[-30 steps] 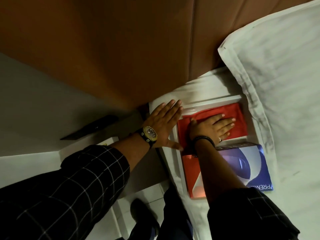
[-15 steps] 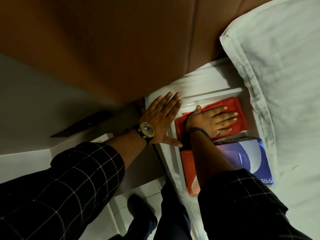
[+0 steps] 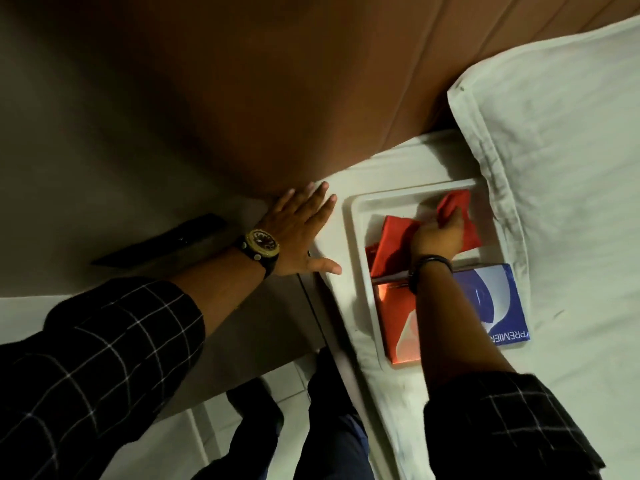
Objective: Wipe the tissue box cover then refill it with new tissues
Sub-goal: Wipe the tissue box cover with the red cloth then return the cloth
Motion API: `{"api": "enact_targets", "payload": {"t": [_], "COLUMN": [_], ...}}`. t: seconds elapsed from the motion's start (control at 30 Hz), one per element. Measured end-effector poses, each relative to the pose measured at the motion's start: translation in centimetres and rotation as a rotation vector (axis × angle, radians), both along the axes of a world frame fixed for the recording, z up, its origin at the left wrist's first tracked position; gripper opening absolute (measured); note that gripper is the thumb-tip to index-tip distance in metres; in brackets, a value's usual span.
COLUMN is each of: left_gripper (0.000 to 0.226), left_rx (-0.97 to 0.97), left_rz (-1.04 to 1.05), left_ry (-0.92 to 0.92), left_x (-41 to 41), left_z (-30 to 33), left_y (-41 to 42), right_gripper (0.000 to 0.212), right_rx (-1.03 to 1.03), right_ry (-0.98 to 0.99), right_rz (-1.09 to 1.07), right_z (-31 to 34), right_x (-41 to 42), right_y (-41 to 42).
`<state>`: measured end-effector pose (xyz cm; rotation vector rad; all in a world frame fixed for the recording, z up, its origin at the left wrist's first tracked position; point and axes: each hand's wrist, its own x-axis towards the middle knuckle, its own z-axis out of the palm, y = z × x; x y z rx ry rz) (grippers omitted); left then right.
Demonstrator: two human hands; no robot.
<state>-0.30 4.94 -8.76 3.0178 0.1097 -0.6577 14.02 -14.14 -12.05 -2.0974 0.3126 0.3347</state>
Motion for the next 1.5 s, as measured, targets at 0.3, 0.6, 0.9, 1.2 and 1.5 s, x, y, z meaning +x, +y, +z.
{"api": "enact_targets", "payload": {"t": [0.3, 0.6, 0.9, 1.2, 1.5], "left_gripper": [0.124, 0.141, 0.147, 0.151, 0.151], "left_rx": [-0.019, -0.037, 0.014, 0.035, 0.059], "left_rz": [0.348, 0.635, 0.635, 0.629, 0.641], "left_ry": [0.048, 0.138, 0.027, 0.085, 0.104], "left_x": [-21.1, -36.2, -37.9, -39.4, -38.7], "left_z": [-1.1, -8.8, -18.4, -20.3, -20.1], "left_y": [10.1, 15.0, 16.7, 16.7, 16.4], "right_gripper": [0.047, 0.042, 0.06, 0.067, 0.066], "right_rx": [0.319, 0.5, 0.242, -0.399, -0.62], "right_ry": [-0.293, -0.078, -0.142, -0.467, -0.633], "right_rz": [0.196, 0.557, 1.264, 1.398, 1.45], "right_z": [11.9, 7.1, -9.0, -17.0, -18.8], "right_x": [-10.5, -20.4, -30.1, -34.2, -34.5], "right_y": [1.5, 8.0, 18.9, 20.7, 23.4]}}
